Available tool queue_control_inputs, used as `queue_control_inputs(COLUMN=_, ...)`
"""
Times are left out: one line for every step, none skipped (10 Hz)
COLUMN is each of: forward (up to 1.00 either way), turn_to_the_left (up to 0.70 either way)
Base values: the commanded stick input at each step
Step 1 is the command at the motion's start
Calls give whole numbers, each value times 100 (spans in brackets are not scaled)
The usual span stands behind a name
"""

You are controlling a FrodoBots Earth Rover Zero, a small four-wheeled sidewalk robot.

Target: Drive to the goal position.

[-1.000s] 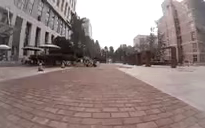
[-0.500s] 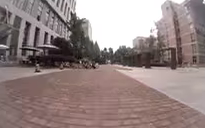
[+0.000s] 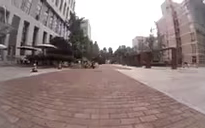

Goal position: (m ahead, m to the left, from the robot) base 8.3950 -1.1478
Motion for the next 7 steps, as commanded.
queue_control_inputs(forward=58, turn_to_the_left=0)
queue_control_inputs(forward=58, turn_to_the_left=0)
queue_control_inputs(forward=58, turn_to_the_left=0)
queue_control_inputs(forward=58, turn_to_the_left=-2)
queue_control_inputs(forward=58, turn_to_the_left=-7)
queue_control_inputs(forward=60, turn_to_the_left=-14)
queue_control_inputs(forward=66, turn_to_the_left=-14)
